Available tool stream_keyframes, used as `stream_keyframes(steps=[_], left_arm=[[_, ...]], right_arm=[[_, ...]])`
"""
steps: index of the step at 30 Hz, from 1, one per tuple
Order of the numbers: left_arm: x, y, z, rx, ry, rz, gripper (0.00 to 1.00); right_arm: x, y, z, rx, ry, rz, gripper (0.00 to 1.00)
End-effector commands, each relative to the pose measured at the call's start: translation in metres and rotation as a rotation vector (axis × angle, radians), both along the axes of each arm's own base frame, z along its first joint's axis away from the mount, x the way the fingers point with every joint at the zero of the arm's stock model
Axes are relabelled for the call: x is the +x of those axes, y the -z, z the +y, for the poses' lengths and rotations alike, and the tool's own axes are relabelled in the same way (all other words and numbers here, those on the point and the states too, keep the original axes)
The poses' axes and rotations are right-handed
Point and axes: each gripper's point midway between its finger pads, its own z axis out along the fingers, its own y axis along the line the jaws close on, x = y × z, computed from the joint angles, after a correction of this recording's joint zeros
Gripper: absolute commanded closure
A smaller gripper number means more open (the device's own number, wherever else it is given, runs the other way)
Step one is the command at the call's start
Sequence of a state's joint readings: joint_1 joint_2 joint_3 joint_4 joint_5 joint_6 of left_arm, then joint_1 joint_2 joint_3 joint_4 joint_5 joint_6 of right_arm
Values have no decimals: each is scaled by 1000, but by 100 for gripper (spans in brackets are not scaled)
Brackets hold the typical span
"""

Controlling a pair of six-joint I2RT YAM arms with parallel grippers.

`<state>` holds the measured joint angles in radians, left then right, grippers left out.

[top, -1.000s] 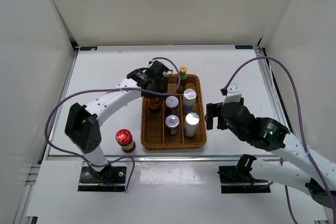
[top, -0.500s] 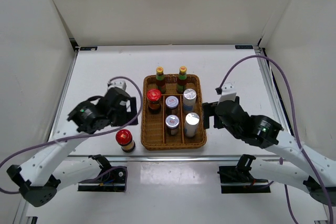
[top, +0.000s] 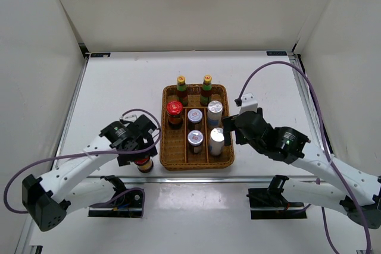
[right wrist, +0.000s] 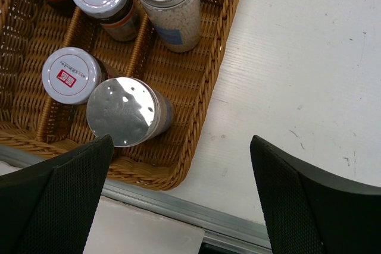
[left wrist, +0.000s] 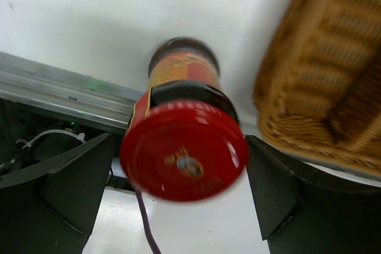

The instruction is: Organize the condiment bottles

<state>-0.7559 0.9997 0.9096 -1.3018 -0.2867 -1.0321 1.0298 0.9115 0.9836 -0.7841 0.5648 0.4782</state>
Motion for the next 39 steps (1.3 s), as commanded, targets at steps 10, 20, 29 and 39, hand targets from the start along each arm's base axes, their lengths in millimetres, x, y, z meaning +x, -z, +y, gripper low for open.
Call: stream_keyframes(steps=[10, 20, 29, 39], left_arm=[[30, -47, -10, -88, -14, -208, 34], [62, -149, -40, -217, 85, -394, 89], [82, -142, -108, -202, 263, -347, 89], [104, -81, -123, -33, 262, -276, 89]], right_arm=[[0, -21, 0, 66, -9, -49, 1], [-4, -20, -7, 75, -2, -47, 1], [-3, -19, -7, 55, -2, -50, 1], [-8, -35, -16, 91, -3, -70, 0]])
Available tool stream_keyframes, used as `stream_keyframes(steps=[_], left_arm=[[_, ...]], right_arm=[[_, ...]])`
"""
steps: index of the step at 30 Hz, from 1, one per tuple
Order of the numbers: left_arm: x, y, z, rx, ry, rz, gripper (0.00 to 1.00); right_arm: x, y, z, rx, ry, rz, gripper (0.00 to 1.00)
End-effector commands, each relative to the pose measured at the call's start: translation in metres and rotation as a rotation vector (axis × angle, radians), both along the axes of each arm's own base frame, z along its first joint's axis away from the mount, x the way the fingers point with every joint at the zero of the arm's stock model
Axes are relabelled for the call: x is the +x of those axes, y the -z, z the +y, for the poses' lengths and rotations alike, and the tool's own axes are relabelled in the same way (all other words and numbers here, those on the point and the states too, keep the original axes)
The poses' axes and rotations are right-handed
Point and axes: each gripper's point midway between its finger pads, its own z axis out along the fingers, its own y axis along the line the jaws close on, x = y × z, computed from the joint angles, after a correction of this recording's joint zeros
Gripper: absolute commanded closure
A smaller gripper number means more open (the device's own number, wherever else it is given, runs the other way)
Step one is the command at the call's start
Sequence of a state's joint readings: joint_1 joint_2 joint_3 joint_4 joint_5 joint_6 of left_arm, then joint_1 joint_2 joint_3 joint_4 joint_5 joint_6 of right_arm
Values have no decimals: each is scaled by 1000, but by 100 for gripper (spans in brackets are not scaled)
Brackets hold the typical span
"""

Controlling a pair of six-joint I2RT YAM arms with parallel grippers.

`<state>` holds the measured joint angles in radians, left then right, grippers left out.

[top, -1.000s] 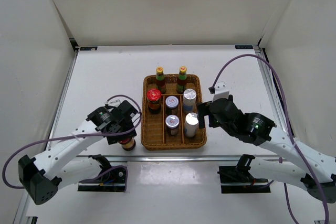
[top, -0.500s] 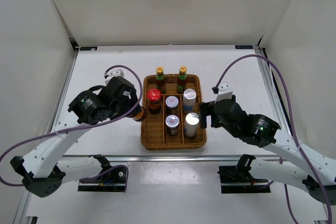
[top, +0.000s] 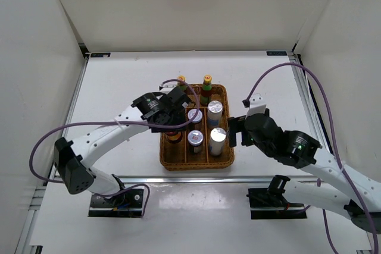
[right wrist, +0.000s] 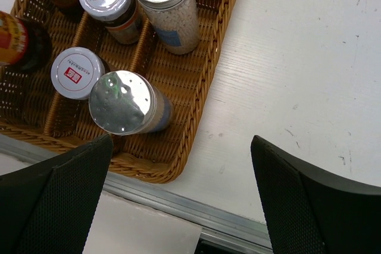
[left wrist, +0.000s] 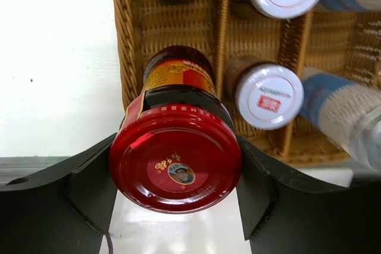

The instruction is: Organize the condiment bottles

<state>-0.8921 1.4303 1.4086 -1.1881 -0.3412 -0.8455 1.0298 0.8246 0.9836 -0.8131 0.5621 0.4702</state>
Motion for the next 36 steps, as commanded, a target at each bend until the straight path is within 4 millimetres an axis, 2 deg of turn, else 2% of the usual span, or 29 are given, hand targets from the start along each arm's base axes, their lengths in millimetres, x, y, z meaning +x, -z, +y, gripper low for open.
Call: stream_keyframes(steps=[1, 4, 7, 10, 14, 17, 18, 20, 21, 24, 26, 27, 28, 29, 31, 32, 33, 34, 35, 36], left_arm=[[21, -7, -7, -24, -24, -102, 89], [20, 11, -5, 13, -22, -73, 89], [21, 30, -5, 46, -25, -58, 80], [22, 40, -5, 65, -24, -42, 75], [20, 49, -7, 64, -28, -29, 62], [20, 49, -6, 69, -18, -29, 29], [20, 49, -6, 69, -18, -29, 12], [21, 35, -7, 41, -9, -57, 1], [23, 25, -6, 29, -15, -79, 0], [27, -7, 1, 10, 11, -163, 0], [31, -35, 7, -3, 41, -225, 0], [31, -57, 13, -28, 45, -283, 0], [33, -71, 24, -21, 38, -326, 0], [30, -104, 35, -48, 56, -410, 0], [29, -132, 61, -21, 31, -517, 0], [27, -145, 73, -11, 20, -570, 0], [22, -169, 102, 22, -20, -670, 0], [19, -175, 117, 49, -49, -712, 0], [18, -169, 131, 104, -68, -731, 0], [13, -183, 156, 142, -125, -811, 0]], right_arm=[[-1, -21, -4, 46, 4, -39, 0], [-2, -22, -7, 37, 4, -34, 0], [-5, -19, -1, 32, -20, -7, 0], [-5, -21, 1, 30, -33, -6, 0], [-4, -26, 2, 41, -44, -29, 0], [-3, -30, 3, 56, -44, -39, 0], [-3, -30, 3, 56, -44, -39, 0], [-4, -30, 4, 52, -56, -37, 0], [-4, -30, 4, 52, -56, -37, 0], [-5, -26, 3, 45, -56, -32, 0], [-3, -29, 0, 46, -42, -47, 0], [-2, -29, -2, 42, -31, -54, 0], [-1, -31, -6, 32, -18, -60, 0], [-1, -28, -12, 12, 7, -54, 0], [4, -36, -28, -9, 74, -89, 0], [4, -34, -34, -27, 99, -89, 0], [1, -30, -46, -63, 120, -82, 0], [1, -32, -52, -67, 151, -83, 0], [1, -33, -62, -81, 186, -97, 0], [-2, -30, -71, -104, 202, -92, 0]])
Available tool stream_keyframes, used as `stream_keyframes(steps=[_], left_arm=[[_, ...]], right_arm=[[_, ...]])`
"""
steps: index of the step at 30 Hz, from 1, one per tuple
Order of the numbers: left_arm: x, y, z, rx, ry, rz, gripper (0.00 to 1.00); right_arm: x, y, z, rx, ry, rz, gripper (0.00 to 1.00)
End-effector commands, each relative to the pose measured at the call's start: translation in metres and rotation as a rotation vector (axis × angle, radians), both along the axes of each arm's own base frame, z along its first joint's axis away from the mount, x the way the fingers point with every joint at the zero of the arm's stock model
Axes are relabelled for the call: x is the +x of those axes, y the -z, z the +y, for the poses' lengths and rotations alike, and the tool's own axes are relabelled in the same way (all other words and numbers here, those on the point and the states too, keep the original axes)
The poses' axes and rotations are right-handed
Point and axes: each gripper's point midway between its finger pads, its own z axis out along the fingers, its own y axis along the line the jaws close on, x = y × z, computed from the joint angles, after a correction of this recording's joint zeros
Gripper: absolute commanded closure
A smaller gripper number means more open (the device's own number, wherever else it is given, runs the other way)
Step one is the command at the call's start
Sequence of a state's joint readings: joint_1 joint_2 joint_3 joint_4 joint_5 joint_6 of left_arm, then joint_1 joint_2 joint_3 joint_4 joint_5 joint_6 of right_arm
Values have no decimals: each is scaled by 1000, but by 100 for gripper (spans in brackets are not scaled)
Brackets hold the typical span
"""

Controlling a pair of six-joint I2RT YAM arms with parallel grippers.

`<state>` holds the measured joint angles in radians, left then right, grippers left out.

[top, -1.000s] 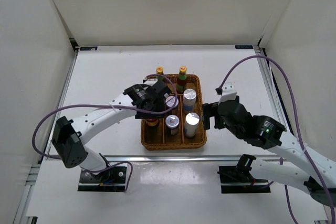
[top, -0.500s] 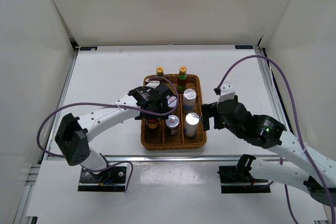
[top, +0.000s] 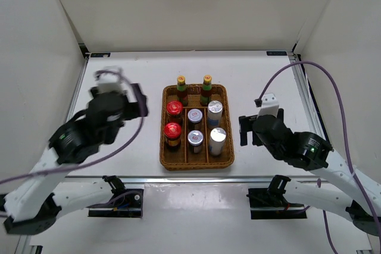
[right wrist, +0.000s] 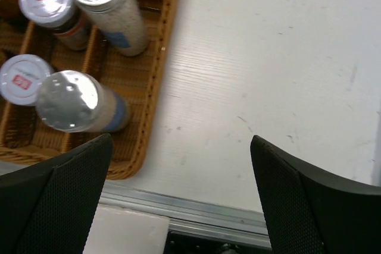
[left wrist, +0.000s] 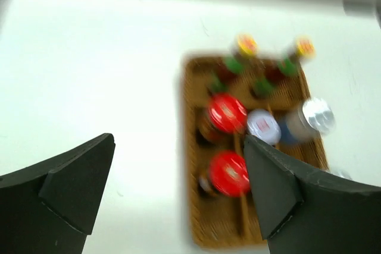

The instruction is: Organize the condiment bottles

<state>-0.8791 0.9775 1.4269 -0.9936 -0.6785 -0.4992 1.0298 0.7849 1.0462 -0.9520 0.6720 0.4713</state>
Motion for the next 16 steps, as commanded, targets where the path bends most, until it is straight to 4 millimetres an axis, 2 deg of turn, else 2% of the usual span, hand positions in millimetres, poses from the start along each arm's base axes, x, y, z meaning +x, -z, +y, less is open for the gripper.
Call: stream_keyframes(steps=[1, 2, 4, 5, 6, 10, 11, 13, 16], left_arm=[[-5, -16, 78, 198, -214, -170, 0], [-5, 6, 84, 262, -237, -161, 0], [-12, 15, 108, 297, -316, -197, 0], [-13, 41, 115, 357, -355, -176, 0], [-13, 51, 119, 372, -383, -179, 0], [-19, 50, 117, 240, -343, -245, 0], [-22, 48, 129, 236, -394, -272, 0], [-23, 52, 135, 224, -427, -307, 0], [-20, 53, 125, 202, -365, -323, 0]], right_arm=[[1, -10, -38, -58, 135, -57, 1], [2, -9, -42, -46, 165, -66, 1], [2, -10, -47, -60, 193, -67, 1], [2, -7, -47, -63, 203, -56, 1], [3, -8, -48, -60, 218, -64, 1], [-1, 1, -53, -104, 267, -11, 1], [-1, 0, -56, -109, 292, -7, 2], [-8, -2, -71, -108, 363, -1, 2], [-12, -11, -79, -28, 379, -32, 2]])
